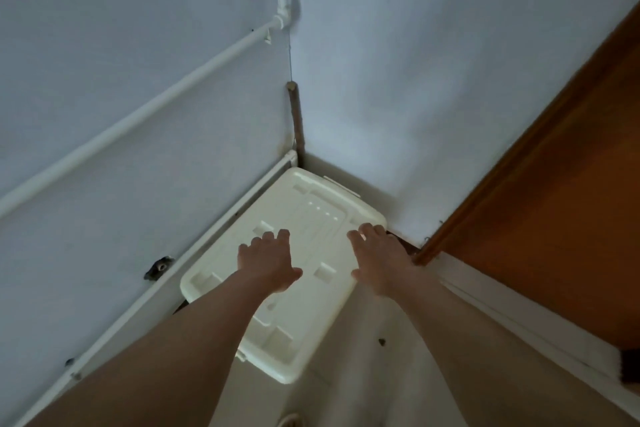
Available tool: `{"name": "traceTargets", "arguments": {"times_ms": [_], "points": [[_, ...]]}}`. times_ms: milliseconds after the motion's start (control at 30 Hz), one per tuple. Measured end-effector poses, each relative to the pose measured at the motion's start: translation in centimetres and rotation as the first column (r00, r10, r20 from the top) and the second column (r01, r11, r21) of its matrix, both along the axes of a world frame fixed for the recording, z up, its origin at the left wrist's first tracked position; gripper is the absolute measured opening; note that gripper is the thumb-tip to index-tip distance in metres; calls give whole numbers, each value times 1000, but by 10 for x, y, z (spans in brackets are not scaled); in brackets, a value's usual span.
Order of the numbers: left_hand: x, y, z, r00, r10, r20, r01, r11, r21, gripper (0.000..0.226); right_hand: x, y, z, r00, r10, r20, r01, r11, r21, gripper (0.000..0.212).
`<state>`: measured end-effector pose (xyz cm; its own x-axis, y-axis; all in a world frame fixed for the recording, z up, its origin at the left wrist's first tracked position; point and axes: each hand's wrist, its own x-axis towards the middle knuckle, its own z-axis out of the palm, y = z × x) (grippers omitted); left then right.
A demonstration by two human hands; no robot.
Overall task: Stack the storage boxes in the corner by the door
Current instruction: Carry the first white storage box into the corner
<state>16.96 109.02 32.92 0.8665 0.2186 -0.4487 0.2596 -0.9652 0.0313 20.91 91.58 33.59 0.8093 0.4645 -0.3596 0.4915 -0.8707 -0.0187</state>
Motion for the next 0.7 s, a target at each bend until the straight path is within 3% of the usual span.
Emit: {"name": "traceTargets", "arguments": {"times_ms": [200,333,467,700], "points": [[15,-20,0,977,212,-18,-212,977,0,77,56,-14,3,982,187,11,-187,982,31,57],[11,-63,3,917,400,5,-399,916,-41,76,79,-43,0,935,356,-7,-355,934,51,58],[-12,-119,7,829,559,22,-556,828,-73,74,81,-78,-4,890,456,-16,-453,888,75,56],[-76,-209,9,731,682,-25,-682,730,-41,73,45,-129,-6,809,581,-88,-573,813,103,51]]}}
